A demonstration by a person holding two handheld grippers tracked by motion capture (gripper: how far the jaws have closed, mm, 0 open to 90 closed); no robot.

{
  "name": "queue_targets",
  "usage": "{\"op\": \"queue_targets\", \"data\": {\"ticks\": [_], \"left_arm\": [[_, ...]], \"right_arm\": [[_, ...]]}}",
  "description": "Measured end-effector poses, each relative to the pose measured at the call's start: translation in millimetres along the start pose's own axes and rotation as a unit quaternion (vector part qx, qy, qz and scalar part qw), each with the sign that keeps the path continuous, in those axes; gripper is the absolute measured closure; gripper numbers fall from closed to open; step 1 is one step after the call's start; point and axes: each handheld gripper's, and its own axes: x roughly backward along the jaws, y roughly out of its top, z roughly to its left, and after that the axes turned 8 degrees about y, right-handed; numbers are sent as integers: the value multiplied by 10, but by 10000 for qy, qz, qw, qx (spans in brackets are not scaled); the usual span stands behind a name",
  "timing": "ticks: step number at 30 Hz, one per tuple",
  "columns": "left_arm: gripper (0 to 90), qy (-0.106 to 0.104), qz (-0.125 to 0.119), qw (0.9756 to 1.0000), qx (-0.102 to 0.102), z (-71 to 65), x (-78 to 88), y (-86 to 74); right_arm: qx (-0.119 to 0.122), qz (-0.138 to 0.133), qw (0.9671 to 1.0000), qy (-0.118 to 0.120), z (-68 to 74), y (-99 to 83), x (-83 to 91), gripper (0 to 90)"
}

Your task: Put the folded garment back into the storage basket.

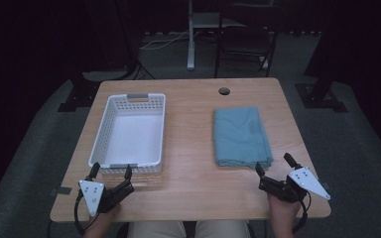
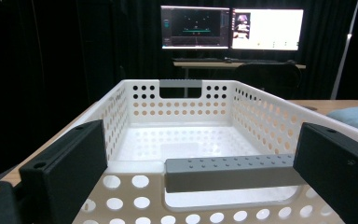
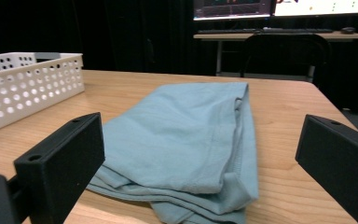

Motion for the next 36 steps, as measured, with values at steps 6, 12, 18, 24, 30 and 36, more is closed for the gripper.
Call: {"op": "queue_targets", "data": {"ticks": [6, 12, 18, 24, 30, 36], "left_arm": [[41, -9, -29, 10000, -40, -4, 9, -3], [41, -17, -113, 9999, -3, 1, 24, -8], [41, -41, -101, 9999, -28, -1, 24, -7], [40, -43, -77, 10000, -35, -5, 18, -5], [41, -41, -53, 10000, -47, -6, 15, -4], [40, -76, -54, 9999, -45, -3, 15, -4]], "right_arm": [[44, 57, 9999, 136, 15, -3, 6, 13], [55, 103, 9999, 127, 28, -5, 17, 13], [143, 264, 9994, 158, 53, -3, -20, 13], [-195, 368, 9986, 331, 4, 22, -30, 14], [-292, 254, 9983, 437, 10, 83, 13, 15], [-73, 331, 9983, 472, 14, 208, 20, 33]]}}
